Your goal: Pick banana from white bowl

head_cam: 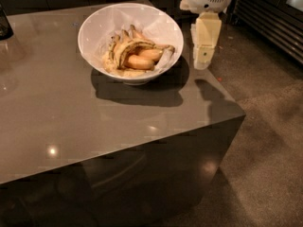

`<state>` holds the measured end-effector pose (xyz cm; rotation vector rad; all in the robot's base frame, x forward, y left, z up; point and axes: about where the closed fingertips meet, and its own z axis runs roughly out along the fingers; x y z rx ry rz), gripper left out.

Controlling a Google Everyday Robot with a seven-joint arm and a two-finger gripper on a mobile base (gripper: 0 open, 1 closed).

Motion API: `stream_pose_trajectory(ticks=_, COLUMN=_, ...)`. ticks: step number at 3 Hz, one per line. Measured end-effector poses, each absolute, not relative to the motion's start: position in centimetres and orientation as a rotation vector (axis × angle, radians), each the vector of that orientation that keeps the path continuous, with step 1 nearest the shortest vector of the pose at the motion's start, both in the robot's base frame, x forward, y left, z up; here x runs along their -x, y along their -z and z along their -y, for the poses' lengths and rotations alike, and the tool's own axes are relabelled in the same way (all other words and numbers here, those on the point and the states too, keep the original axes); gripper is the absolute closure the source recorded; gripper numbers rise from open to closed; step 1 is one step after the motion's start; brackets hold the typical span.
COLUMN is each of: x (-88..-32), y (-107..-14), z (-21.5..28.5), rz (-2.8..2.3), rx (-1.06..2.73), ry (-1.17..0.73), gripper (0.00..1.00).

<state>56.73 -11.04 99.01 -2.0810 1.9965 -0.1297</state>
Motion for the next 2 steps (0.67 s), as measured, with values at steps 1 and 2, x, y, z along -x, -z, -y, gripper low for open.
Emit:
stream_pose_trajectory(ticks=1, x=-58.88, y=-99.39, z=8.87, rz=-1.951, rx=2.125, ry=0.184, gripper=0.0)
stream_pose_trajectory(ticks=2, x=-59.74, y=-99.66, z=8.12, rz=-1.919, rx=2.101, ry=0.199, gripper=0.0)
